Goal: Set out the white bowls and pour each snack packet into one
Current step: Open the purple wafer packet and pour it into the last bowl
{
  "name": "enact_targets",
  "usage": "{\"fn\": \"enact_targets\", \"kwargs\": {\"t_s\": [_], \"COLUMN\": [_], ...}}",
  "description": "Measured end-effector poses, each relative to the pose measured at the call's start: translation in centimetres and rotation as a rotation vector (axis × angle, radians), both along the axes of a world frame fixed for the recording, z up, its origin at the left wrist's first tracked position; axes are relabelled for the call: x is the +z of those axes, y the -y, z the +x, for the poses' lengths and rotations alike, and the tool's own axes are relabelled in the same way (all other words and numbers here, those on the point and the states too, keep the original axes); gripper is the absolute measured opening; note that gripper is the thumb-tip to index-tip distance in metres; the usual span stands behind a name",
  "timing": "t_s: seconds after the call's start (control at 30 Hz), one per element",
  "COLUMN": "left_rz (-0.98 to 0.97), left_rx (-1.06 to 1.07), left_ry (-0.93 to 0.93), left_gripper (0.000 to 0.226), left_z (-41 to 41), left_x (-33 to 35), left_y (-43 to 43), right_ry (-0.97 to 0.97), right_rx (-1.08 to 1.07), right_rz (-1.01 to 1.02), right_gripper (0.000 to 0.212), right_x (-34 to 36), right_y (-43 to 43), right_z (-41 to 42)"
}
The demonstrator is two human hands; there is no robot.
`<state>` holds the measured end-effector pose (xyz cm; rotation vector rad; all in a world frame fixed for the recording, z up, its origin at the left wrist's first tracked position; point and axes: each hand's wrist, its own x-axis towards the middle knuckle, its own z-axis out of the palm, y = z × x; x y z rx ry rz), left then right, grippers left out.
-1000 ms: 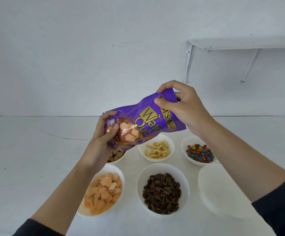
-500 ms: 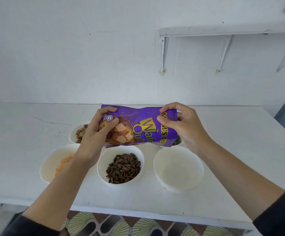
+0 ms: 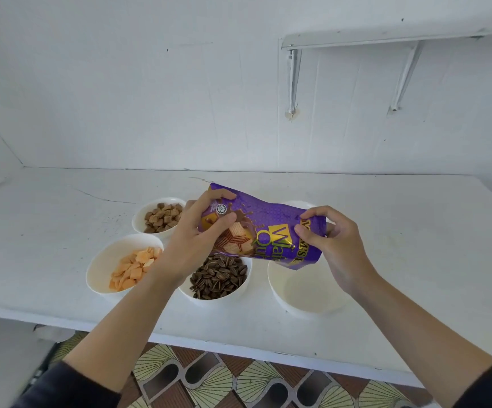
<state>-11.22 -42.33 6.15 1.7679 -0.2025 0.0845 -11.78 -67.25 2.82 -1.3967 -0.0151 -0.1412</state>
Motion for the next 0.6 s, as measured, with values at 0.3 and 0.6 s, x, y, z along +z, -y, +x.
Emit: {"fn": "enact_targets", "kwargs": {"t_s": [0.3, 0.6], "left_rz": [-0.011, 0.12], "left_rx": [-0.024, -0.041], "left_ry": [-0.042, 0.126], "left_gripper": [0.021, 0.03], "left_z": [-0.3, 0.4], "left_x": [1.5, 4.1], "left_y": [1.1, 1.2], "right_ry": [-0.06, 0.003], "right_rx": [0.08, 0.131], "right_rz": [0.135, 0.165], "right_gripper": [0.027, 0.037], "right_x": [-0.5, 0.9], "right_y": [1.2, 2.0], "right_z": [0.1, 0.2]}}
